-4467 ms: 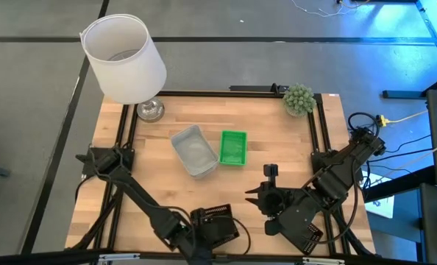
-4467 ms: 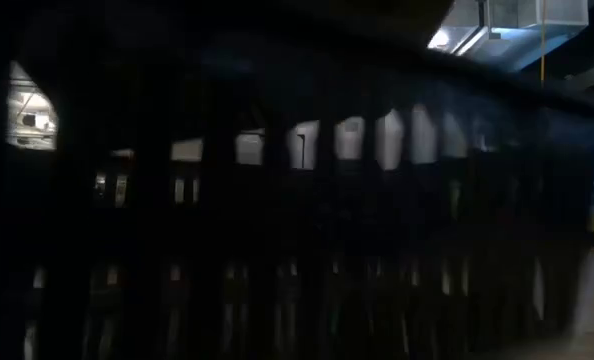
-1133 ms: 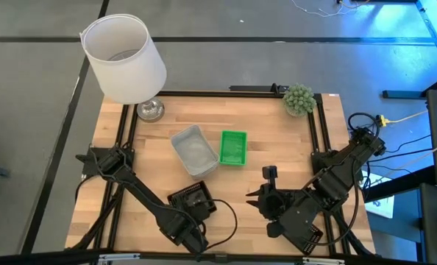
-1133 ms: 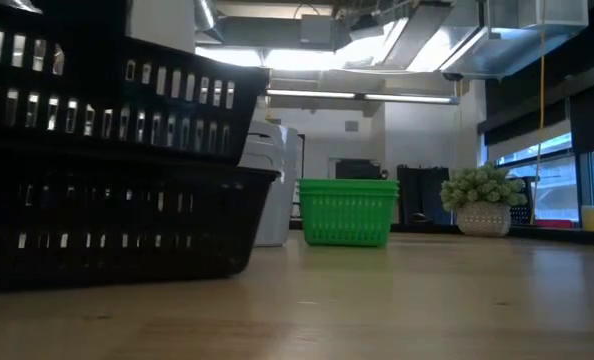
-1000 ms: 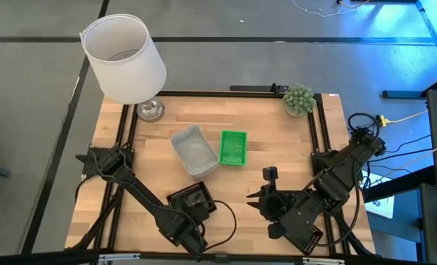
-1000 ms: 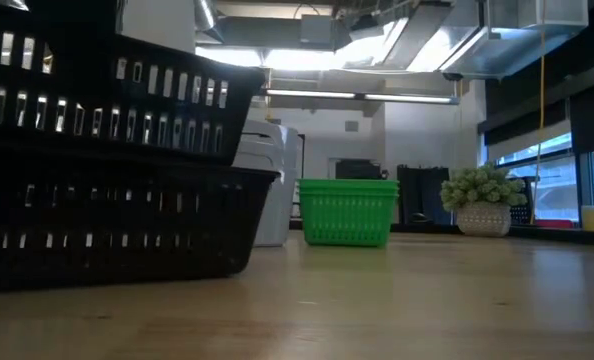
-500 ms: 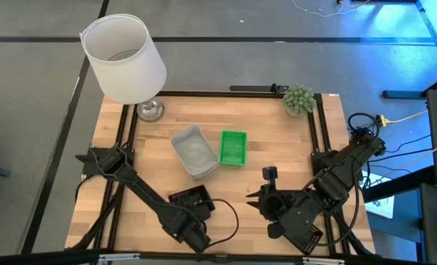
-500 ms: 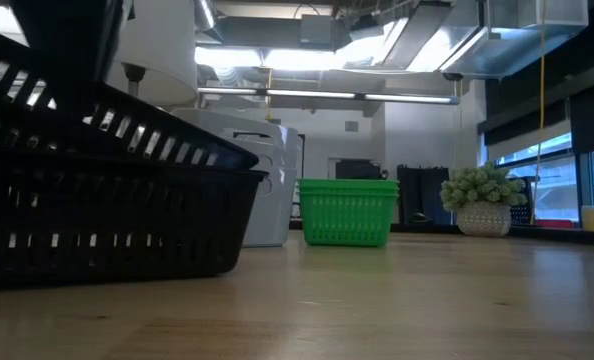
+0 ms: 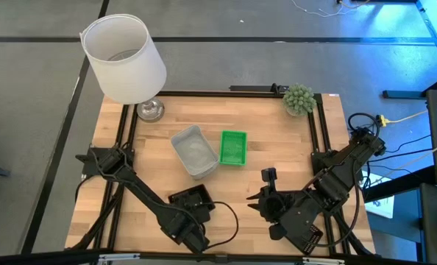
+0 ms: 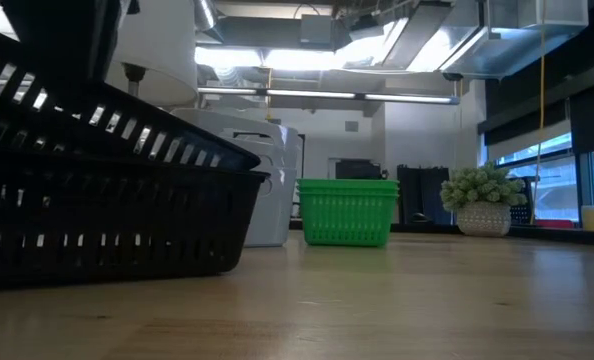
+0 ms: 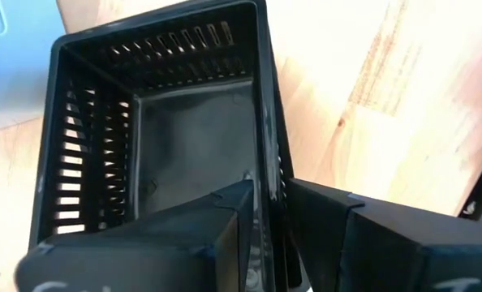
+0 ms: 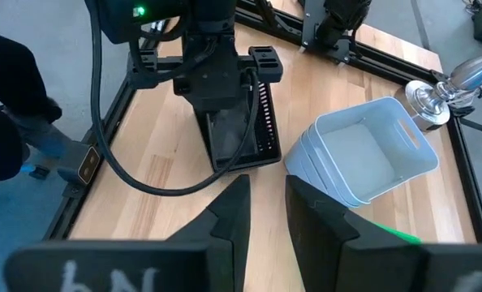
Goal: Stack baskets by color
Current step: Stack the top black bin into the bottom left black bin
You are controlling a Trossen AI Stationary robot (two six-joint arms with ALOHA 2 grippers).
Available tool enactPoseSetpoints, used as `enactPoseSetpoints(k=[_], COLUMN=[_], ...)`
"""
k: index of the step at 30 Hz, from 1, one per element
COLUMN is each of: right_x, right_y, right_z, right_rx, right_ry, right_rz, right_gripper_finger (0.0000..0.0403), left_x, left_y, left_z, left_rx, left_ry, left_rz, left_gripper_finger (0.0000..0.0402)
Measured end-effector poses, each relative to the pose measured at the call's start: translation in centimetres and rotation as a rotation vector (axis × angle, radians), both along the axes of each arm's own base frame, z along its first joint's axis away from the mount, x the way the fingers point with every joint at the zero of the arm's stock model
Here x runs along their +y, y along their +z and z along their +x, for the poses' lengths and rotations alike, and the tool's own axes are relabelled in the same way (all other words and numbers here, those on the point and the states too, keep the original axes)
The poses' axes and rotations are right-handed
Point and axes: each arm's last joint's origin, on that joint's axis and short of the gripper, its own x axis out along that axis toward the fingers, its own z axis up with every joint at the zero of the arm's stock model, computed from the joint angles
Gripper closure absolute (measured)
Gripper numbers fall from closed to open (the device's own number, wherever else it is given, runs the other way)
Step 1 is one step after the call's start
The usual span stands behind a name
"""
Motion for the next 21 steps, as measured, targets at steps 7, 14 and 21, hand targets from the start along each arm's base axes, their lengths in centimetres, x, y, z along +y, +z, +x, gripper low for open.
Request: enactPoseSetpoints(k=[7,14,21], right_x=[0.04,0.04,0.04], right_y=[0.06,0.06,0.06], right_z=[0.05,0.05,0.05], right_rx=[-0.007,-0.007,-0.006], right_ry=[0.0,0.002,0.015], right_rz=[0.006,0.004,-0.013], right_gripper_finger=[0.0321,0.0321,0.0321], left_x=[-0.05,0.03,0.03], left_y=[0.0,0.0,0.01], left_z=[-0.04,0.01,0.0], left_rx=[0.019,0.02,0.017], left_ry=[0.004,0.005,-0.011], left_rz=[-0.029,-0.03,-0.016], left_gripper_finger=[0.0336,0.0345,0.0395])
